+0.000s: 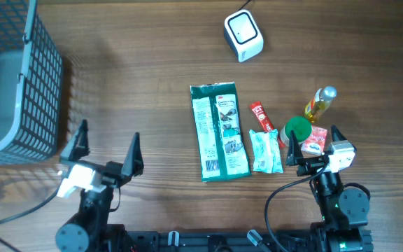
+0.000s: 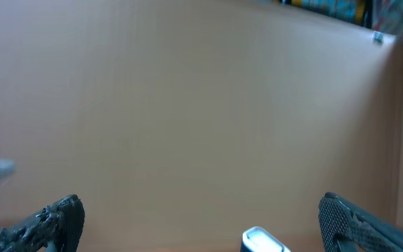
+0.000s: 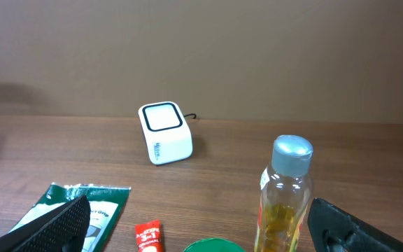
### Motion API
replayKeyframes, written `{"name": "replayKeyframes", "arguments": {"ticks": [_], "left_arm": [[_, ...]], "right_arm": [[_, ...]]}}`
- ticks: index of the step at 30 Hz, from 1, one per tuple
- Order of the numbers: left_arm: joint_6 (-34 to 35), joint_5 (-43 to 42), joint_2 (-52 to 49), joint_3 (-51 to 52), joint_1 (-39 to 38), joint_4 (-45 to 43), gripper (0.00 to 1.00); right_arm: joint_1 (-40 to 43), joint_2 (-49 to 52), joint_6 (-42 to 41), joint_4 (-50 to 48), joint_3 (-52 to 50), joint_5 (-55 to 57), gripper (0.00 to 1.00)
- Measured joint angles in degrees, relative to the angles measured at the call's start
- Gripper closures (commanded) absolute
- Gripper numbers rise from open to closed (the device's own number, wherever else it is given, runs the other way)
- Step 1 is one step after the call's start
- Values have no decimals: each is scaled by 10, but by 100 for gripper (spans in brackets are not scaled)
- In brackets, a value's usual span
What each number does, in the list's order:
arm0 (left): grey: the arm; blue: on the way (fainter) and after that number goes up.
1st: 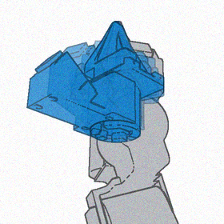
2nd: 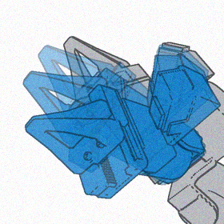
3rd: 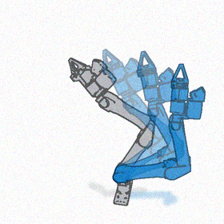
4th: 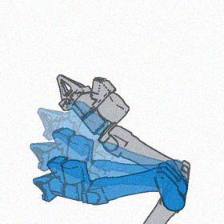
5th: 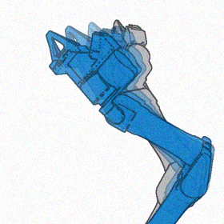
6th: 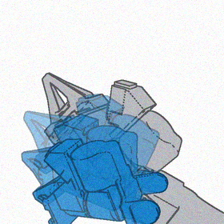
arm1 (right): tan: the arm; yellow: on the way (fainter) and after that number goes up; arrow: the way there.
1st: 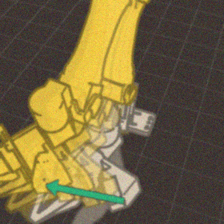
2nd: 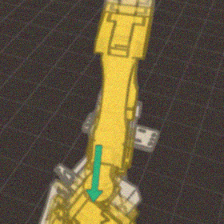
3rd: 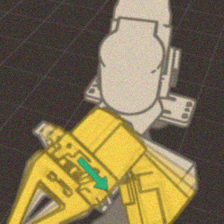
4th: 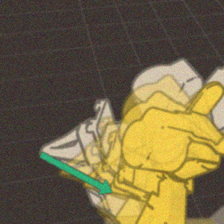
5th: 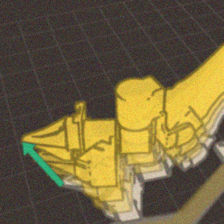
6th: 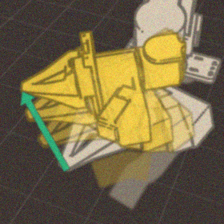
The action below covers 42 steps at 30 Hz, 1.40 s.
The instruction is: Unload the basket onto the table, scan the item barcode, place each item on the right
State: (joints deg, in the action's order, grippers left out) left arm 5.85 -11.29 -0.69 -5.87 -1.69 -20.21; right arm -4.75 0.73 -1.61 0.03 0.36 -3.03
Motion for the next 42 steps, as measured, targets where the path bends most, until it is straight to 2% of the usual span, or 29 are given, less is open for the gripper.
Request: {"name": "replayKeyframes", "arguments": {"ticks": [5, 14, 42], "left_arm": [[0, 16, 0, 44, 0, 15, 0], [0, 57, 0, 55, 12, 234, 0], [0, 70, 0, 55, 12, 237, 0]], "right_arm": [[0, 0, 0, 0, 0, 0, 0], [0, 0, 0, 0, 0, 0, 0], [0, 0, 0, 0, 0, 0, 0]]}}
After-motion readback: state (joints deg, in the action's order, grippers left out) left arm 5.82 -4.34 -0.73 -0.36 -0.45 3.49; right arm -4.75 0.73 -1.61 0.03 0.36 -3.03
